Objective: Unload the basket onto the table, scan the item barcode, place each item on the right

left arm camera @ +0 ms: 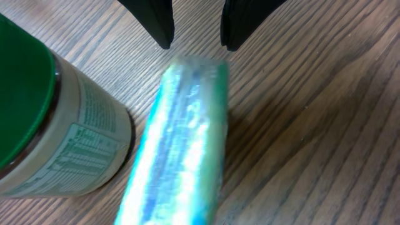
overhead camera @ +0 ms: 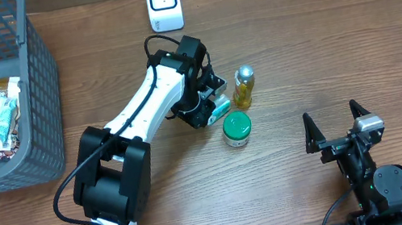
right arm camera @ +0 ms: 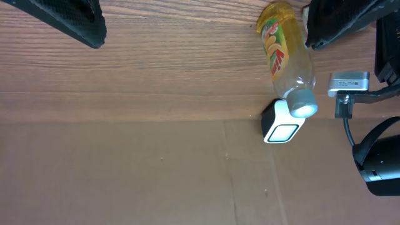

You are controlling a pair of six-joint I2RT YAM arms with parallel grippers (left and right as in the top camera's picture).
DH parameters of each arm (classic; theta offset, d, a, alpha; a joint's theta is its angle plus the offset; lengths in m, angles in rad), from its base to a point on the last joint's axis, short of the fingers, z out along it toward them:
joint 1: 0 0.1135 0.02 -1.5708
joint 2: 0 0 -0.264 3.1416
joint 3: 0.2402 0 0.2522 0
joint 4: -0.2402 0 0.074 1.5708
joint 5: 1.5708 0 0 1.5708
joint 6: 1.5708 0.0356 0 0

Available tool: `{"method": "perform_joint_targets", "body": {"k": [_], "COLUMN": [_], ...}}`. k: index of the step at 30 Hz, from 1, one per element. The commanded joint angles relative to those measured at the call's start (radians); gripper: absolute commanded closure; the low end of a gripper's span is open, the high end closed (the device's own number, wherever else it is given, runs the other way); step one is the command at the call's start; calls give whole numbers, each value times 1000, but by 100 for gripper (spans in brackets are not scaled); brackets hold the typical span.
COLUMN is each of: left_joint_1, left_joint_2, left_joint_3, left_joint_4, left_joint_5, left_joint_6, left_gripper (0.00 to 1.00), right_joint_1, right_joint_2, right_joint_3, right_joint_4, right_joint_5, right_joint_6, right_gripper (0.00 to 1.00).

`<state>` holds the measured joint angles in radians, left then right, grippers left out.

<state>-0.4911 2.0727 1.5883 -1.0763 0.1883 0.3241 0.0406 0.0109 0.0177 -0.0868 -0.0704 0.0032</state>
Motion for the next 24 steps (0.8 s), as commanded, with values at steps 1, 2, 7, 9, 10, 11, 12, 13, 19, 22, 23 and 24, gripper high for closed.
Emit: {"method": "perform_joint_targets", "body": {"k": [1, 2, 7, 9, 10, 11, 12, 13, 19, 22, 23, 24], "left_joint_1": [-5, -4, 3, 3, 3, 3, 3, 3, -7, -7, -7, -7], "left_joint_2": [11, 11, 11, 11, 11, 11, 11, 11, 40, 62, 67, 74], "left_joint_3": [-5, -5, -5, -5, -5, -5, -5, -5, -8, -8, -8, -8], "left_joint_4": [3, 8, 64, 64, 64, 68, 73, 82, 156, 166, 166, 163], "left_joint_5": [-31, -48, 12, 74, 92, 101, 101, 101, 101, 101, 101, 100], "left_joint_6": [-11, -25, -59, -19, -10, -9, -11, -11, -42, -60, -63, -63], "left_gripper": [73, 73, 47, 38, 37, 37, 41, 44, 57, 61, 62, 67], "right_joint_1": [-3, -3, -3, -3, -3, -3, -3, -3, -3, -3, -3, -3], "right_joint_2": [-8, -8, -8, -8, -8, -8, -8, -8, -8, -8, -8, -8], "right_joint_3": [-10, -10, -10, -10, -10, -10, -10, -10, -10, -10, -10, -10], "right_joint_4": [5, 5, 5, 5, 5, 5, 5, 5, 5, 5, 5, 5], "right_joint_5": [10, 10, 10, 10, 10, 10, 10, 10, 10, 10, 10, 10], "right_joint_6": [-5, -5, -5, -5, -5, -5, -5, -5, -5, -5, -5, -5], "right_gripper": [0, 0, 0, 0, 0, 0, 0, 0, 0, 0, 0, 0]}}
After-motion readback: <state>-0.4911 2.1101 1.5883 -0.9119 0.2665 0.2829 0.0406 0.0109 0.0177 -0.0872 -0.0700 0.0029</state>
